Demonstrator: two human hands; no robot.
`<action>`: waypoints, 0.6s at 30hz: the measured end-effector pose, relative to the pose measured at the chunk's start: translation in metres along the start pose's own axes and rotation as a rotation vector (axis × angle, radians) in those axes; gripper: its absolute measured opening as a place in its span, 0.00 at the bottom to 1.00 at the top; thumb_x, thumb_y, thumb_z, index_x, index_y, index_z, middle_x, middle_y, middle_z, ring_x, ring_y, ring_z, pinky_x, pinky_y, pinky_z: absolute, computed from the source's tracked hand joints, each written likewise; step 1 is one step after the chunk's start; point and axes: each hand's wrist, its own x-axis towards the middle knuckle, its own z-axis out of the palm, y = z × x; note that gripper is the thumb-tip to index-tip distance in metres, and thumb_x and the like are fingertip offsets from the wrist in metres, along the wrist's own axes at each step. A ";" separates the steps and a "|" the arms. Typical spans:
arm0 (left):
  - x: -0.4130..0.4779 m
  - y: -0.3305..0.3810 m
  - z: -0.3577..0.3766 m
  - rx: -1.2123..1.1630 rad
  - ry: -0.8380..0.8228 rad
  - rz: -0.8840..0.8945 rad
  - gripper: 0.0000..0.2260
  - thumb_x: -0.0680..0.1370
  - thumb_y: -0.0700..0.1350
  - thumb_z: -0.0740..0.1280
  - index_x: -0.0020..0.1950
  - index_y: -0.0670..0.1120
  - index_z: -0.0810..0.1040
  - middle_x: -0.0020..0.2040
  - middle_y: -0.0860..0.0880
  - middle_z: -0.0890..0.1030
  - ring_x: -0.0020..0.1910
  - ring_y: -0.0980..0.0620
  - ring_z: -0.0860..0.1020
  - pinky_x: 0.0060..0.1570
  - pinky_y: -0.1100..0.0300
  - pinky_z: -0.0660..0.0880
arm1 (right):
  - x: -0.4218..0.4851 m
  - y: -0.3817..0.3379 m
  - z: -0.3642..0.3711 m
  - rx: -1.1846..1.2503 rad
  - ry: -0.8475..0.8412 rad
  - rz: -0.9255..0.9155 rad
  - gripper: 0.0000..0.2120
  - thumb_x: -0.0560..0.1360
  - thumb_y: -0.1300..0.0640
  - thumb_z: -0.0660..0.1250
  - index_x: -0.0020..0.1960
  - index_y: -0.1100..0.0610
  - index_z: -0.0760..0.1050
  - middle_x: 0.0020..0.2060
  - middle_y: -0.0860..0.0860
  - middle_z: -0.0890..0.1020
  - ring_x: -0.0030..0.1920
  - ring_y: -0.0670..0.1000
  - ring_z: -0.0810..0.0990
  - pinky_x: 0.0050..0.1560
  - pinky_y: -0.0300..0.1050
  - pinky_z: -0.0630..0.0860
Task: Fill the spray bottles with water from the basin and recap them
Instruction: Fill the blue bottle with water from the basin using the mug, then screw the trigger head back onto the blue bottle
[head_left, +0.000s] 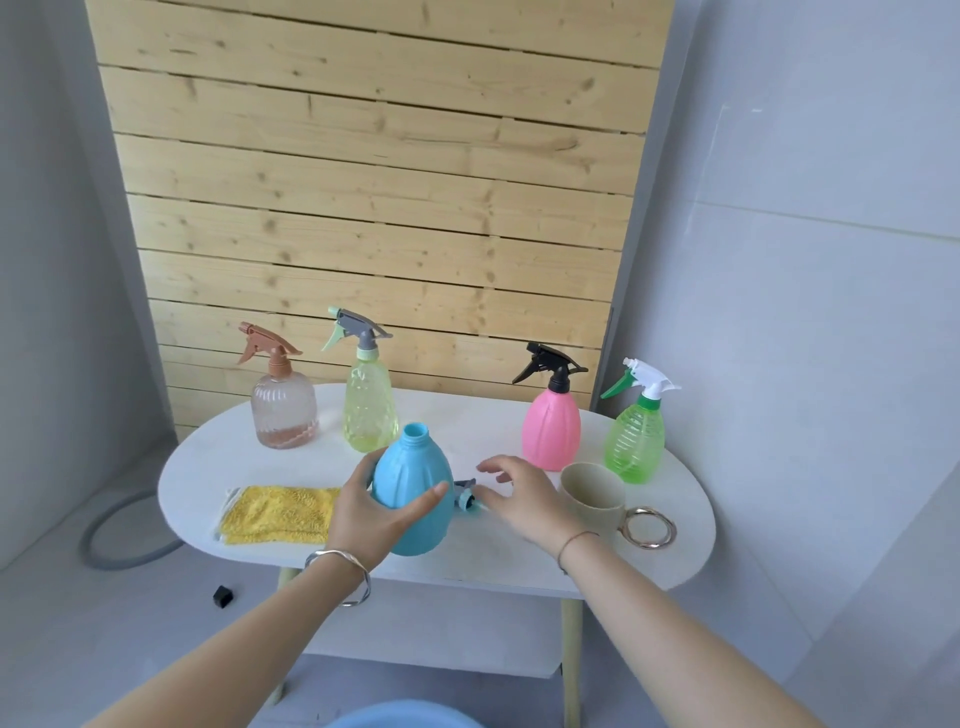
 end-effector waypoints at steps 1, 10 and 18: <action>0.002 -0.002 -0.003 0.002 0.005 -0.003 0.37 0.53 0.66 0.74 0.58 0.54 0.75 0.48 0.54 0.82 0.47 0.56 0.81 0.41 0.64 0.76 | 0.006 -0.001 0.008 -0.040 -0.005 0.027 0.16 0.76 0.50 0.67 0.63 0.53 0.75 0.61 0.47 0.76 0.60 0.49 0.74 0.58 0.40 0.68; 0.021 -0.022 -0.011 0.045 -0.032 0.014 0.34 0.53 0.67 0.74 0.56 0.59 0.73 0.48 0.58 0.81 0.47 0.60 0.80 0.43 0.64 0.76 | 0.043 0.004 0.050 -0.256 0.015 0.313 0.12 0.73 0.52 0.66 0.53 0.57 0.78 0.50 0.52 0.82 0.52 0.55 0.79 0.42 0.41 0.69; 0.027 -0.032 -0.002 0.088 -0.062 0.029 0.36 0.53 0.68 0.74 0.58 0.57 0.73 0.49 0.59 0.80 0.48 0.61 0.79 0.45 0.63 0.77 | 0.050 0.012 0.035 0.114 0.232 0.287 0.05 0.74 0.58 0.69 0.48 0.58 0.81 0.40 0.51 0.82 0.42 0.51 0.74 0.38 0.39 0.67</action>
